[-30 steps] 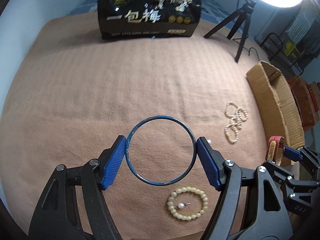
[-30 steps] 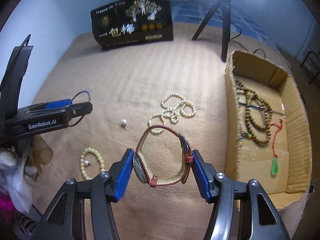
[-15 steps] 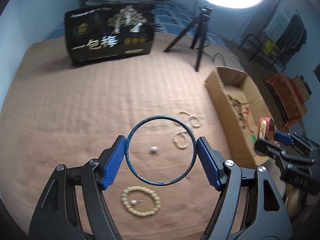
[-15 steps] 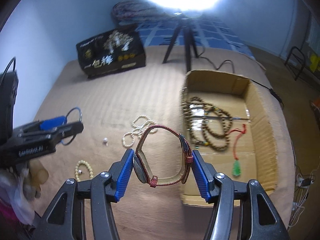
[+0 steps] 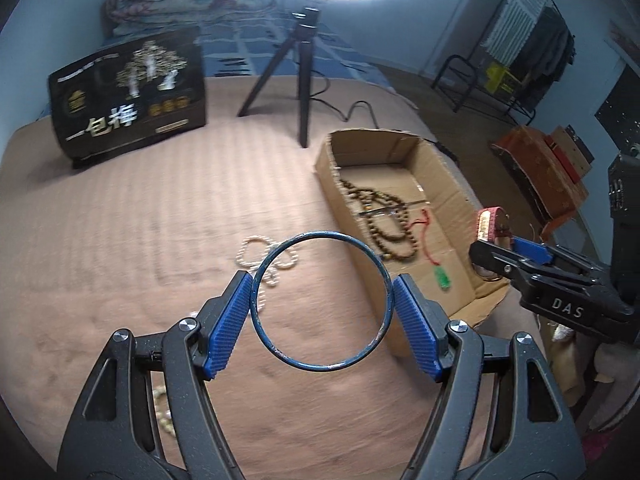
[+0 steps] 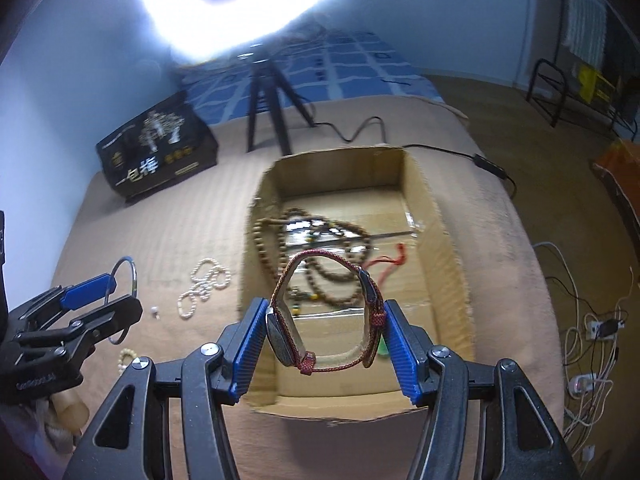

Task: Organize jewelry
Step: 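Lift the bangle with left tool while right tool carries the watch over the box, then open left tool over the box while right tool releases the watch inside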

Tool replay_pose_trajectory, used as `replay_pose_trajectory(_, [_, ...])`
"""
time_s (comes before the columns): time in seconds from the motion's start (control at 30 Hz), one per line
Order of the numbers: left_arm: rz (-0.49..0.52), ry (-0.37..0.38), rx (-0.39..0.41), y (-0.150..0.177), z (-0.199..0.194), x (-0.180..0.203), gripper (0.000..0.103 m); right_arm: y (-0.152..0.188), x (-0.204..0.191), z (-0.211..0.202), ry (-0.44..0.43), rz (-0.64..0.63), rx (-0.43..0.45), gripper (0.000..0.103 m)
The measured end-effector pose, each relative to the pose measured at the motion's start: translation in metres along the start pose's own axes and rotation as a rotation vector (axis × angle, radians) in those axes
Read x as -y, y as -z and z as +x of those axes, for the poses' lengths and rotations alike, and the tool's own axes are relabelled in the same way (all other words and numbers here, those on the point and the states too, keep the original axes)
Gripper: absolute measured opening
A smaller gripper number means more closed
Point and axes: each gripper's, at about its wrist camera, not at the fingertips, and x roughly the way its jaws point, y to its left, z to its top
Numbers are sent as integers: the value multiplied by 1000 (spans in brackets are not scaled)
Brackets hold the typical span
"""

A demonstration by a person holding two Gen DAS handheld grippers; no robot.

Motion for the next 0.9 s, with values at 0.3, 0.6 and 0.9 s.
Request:
replay_pose_trajectory(0.3, [-14, 40, 6, -17, 25, 30, 74, 4, 22, 8, 22, 6, -27, 59])
replay_pose_trajectory(0.6, [-26, 51, 10, -32, 55, 55, 74, 10, 31, 19, 44, -6, -59, 60])
replay_pose_trajectory(0.9, [-33, 35, 4, -39, 77, 69, 74, 13, 35, 26, 59, -12, -78, 63])
